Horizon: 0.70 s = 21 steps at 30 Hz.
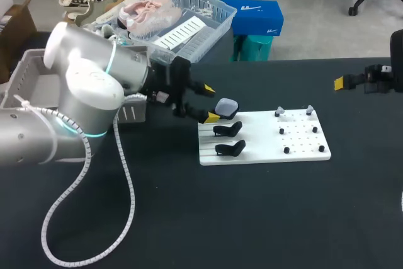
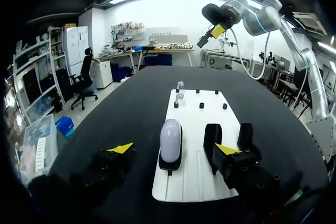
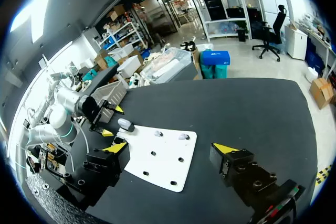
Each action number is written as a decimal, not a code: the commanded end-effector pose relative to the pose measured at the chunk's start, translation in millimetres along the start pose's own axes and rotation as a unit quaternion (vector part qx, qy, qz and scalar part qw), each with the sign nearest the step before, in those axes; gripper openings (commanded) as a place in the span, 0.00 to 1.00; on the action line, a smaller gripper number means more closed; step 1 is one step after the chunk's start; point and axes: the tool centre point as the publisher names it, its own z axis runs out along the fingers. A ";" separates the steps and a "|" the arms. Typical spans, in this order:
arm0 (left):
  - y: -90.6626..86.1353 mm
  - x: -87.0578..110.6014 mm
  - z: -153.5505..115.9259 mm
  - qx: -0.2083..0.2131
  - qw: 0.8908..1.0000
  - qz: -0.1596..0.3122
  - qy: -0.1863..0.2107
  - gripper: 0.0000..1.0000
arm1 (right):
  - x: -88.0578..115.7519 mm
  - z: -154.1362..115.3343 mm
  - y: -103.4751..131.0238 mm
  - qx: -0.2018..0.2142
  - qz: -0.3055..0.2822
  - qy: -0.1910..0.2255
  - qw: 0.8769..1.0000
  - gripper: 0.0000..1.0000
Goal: Pick up each earbud case from the left stands, insert the matching earbuds, close the lid, and place the case in the box.
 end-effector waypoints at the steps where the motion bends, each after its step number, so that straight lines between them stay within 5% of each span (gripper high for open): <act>1: 0.6 -1.3 0.4 0.003 1.000 -0.002 0.004 0.98 | 0.3 0.0 -0.3 0.000 0.000 0.000 1.000 1.00; 21: -2.9 -5.8 -8.2 0.007 1.000 -0.017 0.015 1.00 | 0.3 0.0 -0.3 0.000 0.000 0.000 1.000 1.00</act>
